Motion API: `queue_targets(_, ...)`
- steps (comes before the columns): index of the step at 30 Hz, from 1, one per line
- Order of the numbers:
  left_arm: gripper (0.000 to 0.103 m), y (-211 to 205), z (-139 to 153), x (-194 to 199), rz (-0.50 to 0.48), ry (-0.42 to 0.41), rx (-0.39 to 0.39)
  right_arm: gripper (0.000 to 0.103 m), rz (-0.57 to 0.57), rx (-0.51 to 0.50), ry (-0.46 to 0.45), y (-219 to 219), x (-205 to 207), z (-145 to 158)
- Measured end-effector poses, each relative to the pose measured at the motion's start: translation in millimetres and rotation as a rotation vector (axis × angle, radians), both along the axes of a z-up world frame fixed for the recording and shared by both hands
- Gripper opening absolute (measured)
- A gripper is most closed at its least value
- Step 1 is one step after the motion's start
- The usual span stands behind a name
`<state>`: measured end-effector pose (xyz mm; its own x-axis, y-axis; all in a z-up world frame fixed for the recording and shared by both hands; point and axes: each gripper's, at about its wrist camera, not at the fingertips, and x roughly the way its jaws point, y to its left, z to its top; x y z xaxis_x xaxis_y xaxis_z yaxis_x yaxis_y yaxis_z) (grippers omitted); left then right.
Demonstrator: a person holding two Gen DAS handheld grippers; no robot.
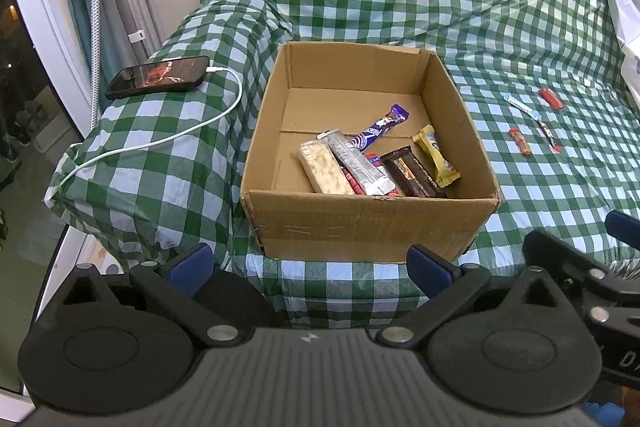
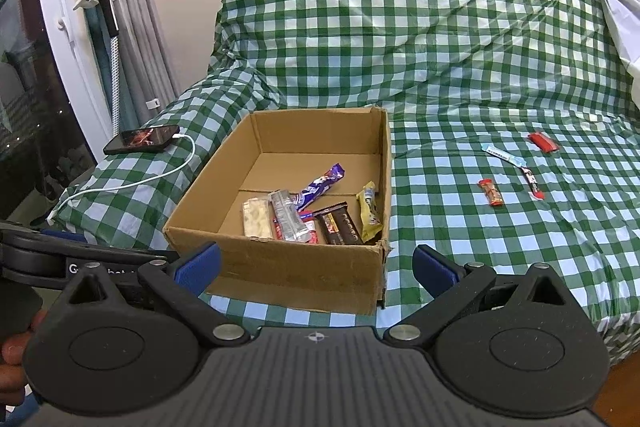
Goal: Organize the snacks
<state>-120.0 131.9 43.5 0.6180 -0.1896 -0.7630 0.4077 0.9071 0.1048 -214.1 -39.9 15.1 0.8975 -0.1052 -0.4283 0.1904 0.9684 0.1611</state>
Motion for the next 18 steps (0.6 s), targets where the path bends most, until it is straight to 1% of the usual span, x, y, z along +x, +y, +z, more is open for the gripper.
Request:
queue_targets(9,0.103,-32.3,0.3,4.8,-0.042,0.003,0.034,0.101,-0.091,0.072,-0.014,-35.3,-5.7,-1.1)
queue_targets(18,0.103,-81.4,7.0,10.8,-0.096,0.015,0.032,0.101,-0.239,0.112,-0.030,-99.1,-10.0,-6.2)
